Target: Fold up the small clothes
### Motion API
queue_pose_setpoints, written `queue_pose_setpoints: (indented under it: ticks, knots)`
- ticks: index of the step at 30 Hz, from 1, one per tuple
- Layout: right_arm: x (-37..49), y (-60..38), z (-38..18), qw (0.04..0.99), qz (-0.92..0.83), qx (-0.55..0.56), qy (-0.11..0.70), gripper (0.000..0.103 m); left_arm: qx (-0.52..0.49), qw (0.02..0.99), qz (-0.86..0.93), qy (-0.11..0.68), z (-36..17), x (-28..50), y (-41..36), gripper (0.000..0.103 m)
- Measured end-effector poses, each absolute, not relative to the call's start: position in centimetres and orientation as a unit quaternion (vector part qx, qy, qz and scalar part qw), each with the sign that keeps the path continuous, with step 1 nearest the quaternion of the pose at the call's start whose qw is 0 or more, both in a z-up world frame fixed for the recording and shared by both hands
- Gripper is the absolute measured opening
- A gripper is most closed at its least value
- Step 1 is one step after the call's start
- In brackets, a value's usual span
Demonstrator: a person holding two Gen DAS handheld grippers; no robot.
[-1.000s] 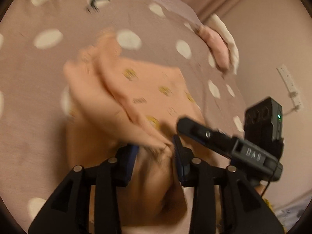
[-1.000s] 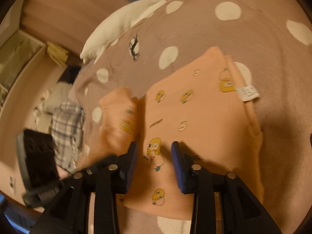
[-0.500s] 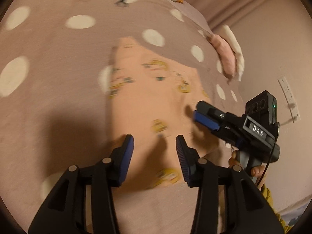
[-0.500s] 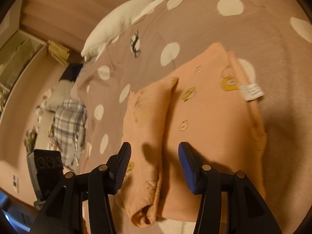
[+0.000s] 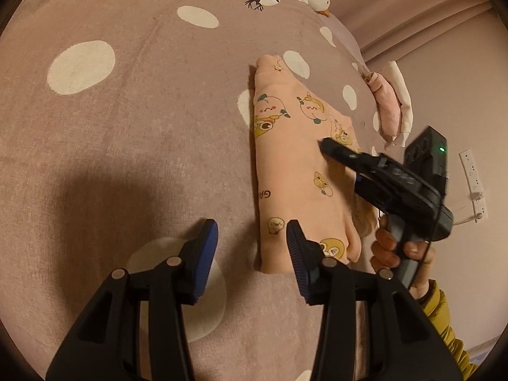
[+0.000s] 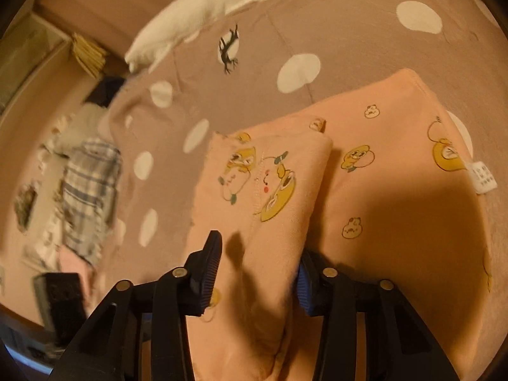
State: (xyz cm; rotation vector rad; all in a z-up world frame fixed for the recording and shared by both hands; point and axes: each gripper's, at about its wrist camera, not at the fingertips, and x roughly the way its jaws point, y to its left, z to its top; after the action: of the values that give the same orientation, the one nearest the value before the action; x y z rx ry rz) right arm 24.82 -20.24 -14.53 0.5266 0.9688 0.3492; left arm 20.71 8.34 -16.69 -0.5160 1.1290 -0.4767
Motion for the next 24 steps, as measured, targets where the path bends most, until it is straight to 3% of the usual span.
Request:
queue_pose_setpoints:
  ticks: [4, 14, 20, 24]
  knots:
    - [25.3, -20.5, -14.2, 0.849, 0.149, 0.232, 0.451, 0.009, -0.241, 0.784, -0.224, 0.527, -16.9, 20.7, 8.1, 0.044]
    - [24.1, -26.1, -7.4, 0.9, 0.114, 0.184, 0.377, 0.009, -0.237, 0.78, -0.237, 0.528, -16.9, 21.6, 6.5, 0.047]
    - [24.9, -28.9, -11.2, 0.881, 0.066, 0.182, 0.433, 0.009, -0.228, 0.777, -0.257, 0.527, -16.4, 22.7, 3.6, 0.047]
    - [24.7, -30.7, -13.0, 0.865, 0.05, 0.231, 0.442, 0.024, -0.204, 0.781, -0.272, 0.523, -15.3, 23.3, 1.6, 0.047]
